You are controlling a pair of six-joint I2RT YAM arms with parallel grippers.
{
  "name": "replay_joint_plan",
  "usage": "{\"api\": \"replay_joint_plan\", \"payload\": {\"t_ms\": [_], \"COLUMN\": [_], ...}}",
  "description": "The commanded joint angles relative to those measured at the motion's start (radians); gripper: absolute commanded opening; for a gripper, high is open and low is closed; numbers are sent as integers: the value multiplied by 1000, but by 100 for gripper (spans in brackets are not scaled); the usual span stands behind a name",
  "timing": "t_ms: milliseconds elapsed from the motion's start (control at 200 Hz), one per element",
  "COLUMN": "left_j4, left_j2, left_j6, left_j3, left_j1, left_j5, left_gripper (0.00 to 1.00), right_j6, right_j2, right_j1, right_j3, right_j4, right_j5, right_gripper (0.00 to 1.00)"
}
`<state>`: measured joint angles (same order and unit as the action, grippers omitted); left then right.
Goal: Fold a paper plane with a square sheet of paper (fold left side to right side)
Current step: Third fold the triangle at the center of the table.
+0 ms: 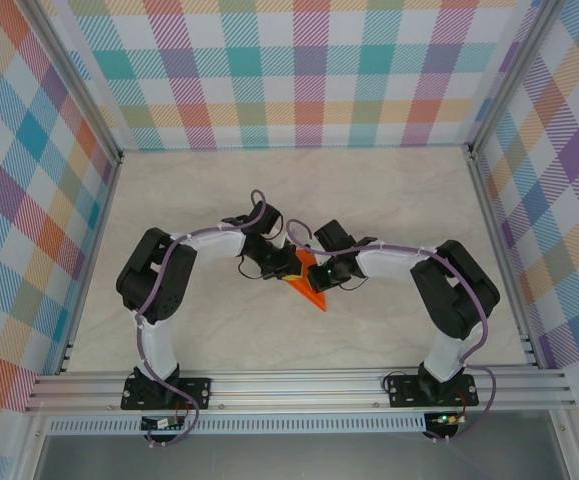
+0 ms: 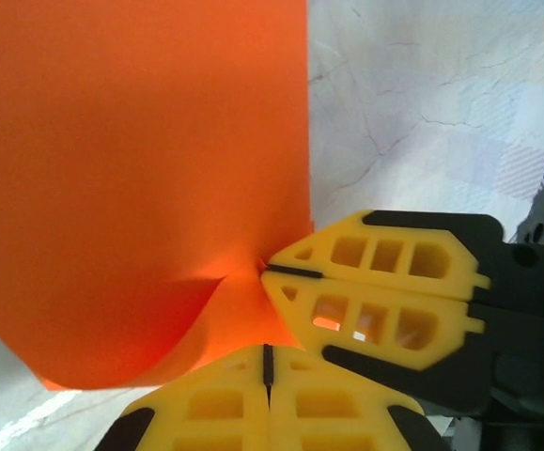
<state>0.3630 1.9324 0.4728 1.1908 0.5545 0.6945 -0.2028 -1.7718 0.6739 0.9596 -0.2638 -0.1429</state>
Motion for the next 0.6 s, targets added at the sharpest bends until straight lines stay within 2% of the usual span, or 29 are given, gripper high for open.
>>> {"api": "replay_joint_plan", "payload": {"t_ms": [0,550,595], "left_j4": [-12,-12,-10], "left_j2": [25,87,86], "left_j6": [9,-2,-4], "left_j3": [-20,-72,-79], "left_j1": [7,7,7], "left_j5": [-8,-97,-102], "left_gripper": [5,3,2], "right_j6": [3,0,-3], "right_j2": [-51,-33,-17], "right_j1": [12,13,11], "right_j3": [-25,-15,-5], "right_j4": [-95,-102,-108], "right_j5": [25,19,23], "right_gripper": [0,0,3]}}
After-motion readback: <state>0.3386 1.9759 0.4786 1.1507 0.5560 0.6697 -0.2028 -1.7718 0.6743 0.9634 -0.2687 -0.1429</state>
